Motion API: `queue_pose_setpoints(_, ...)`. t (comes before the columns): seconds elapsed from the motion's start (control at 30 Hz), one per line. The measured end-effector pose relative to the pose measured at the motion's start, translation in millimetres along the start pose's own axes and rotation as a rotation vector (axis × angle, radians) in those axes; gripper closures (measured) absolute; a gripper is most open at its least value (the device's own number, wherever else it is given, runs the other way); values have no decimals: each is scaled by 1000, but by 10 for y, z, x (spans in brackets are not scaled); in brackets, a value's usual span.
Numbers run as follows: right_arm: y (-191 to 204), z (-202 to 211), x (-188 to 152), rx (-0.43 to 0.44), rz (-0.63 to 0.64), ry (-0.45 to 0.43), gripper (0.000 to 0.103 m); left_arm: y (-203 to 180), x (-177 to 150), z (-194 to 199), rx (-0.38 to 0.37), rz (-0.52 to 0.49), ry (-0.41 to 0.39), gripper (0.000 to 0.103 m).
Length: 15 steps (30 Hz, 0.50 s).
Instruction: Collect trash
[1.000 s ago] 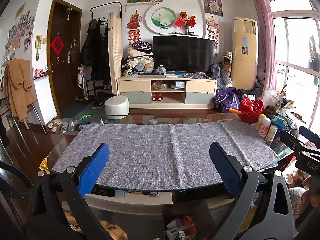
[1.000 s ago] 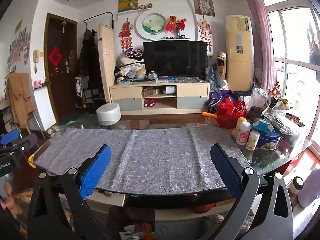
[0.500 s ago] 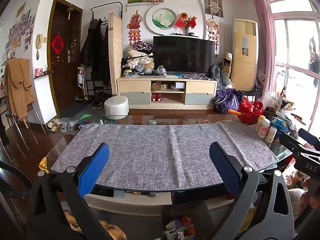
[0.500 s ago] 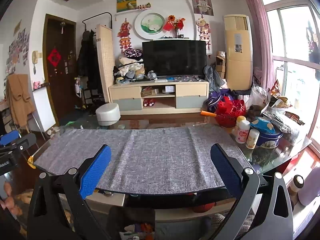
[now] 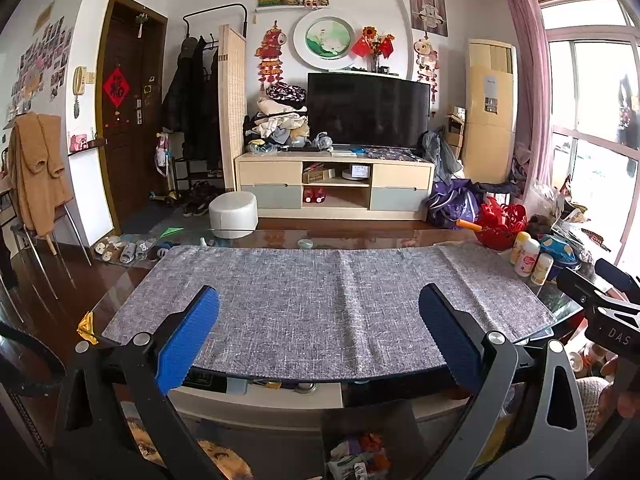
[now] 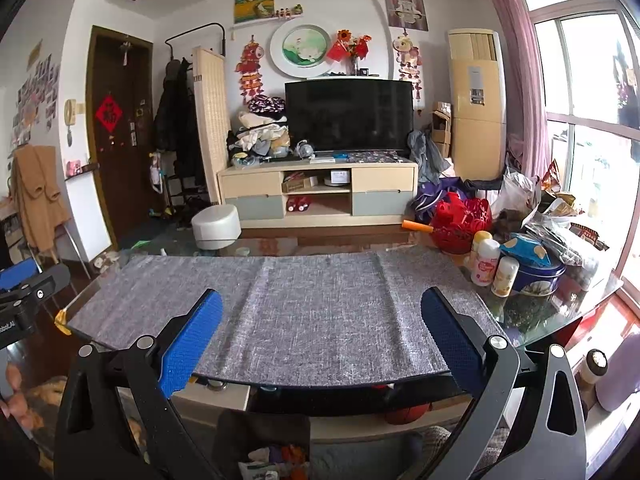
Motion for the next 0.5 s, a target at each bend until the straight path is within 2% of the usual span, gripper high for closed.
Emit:
queue_pose_setpoints(0.43,-18,0,-47,-1,1,5,3,-26,2,31,-2,14,0,8)
queue_pose_setpoints(0.5,-26,-3,-54,2,1,8,3,-27,2,44,26,9,-1,8)
Point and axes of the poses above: each gripper's, at about its wrist camera, not at the fingertips, and z roughly against the way its jaws point, y to its left, x to its top, the point moved 9 cm from there along -z, roughly the way its jaws point, and after that the axes turned 7 degrees about -z, right-handed, at the moved point
